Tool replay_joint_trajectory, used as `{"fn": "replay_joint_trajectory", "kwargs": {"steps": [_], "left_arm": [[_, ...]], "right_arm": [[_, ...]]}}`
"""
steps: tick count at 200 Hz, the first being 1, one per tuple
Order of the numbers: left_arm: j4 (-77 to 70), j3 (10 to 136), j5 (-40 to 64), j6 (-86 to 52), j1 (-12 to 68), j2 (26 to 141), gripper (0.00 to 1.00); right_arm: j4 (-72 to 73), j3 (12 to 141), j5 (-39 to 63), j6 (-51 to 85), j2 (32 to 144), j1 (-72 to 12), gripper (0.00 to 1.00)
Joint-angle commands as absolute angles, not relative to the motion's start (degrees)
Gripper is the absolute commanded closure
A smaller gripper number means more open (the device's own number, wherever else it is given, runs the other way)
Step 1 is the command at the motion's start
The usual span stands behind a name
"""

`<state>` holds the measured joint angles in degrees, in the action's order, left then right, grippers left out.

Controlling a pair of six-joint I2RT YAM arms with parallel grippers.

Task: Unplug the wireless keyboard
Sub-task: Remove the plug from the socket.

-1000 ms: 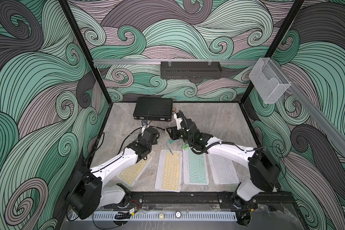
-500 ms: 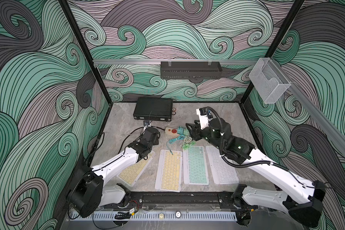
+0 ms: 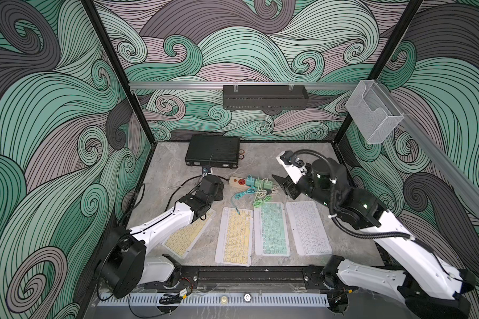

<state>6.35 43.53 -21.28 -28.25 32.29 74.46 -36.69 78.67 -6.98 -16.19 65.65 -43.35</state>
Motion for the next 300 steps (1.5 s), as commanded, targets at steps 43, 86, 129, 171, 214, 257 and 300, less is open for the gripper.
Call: {"fn": "replay_joint_trajectory", "kwargs": {"steps": [43, 86, 129, 171, 214, 257, 300], "left_arm": [[6.3, 47.0, -18.0, -27.4, 31.7, 76.7, 0.43], [7.2, 48.7, -16.1, -27.6, 31.7, 79.1, 0.43], [10.9, 52.1, -14.3, -27.6, 31.7, 83.4, 0.43], [12.2, 54.1, -11.7, -27.6, 31.7, 86.6, 0.44], [12.5, 53.6, -8.9, -31.4, 31.7, 86.2, 0.45], [5.4, 52.2, -8.7, -38.8, 31.7, 86.7, 0.45], [7.4, 58.1, -9.7, -33.5, 31.7, 92.5, 0.48]], "right_arm": [[-54.3, 87.9, 9.4, -25.5, 88.6, -35.7, 0.41], [-58.3, 90.3, 11.6, -27.7, 96.6, -34.3, 0.47], [-59.8, 92.5, 13.5, -28.5, 101.3, -34.2, 0.54], [-63.0, 99.1, 13.9, -27.7, 107.0, -34.2, 0.55], [-63.4, 105.0, 11.9, -29.4, 108.0, -34.2, 0.56], [-63.4, 111.8, 11.1, -30.5, 111.4, -34.2, 0.58], [-63.7, 117.7, 12.0, -30.6, 117.5, -34.2, 0.56]]}}
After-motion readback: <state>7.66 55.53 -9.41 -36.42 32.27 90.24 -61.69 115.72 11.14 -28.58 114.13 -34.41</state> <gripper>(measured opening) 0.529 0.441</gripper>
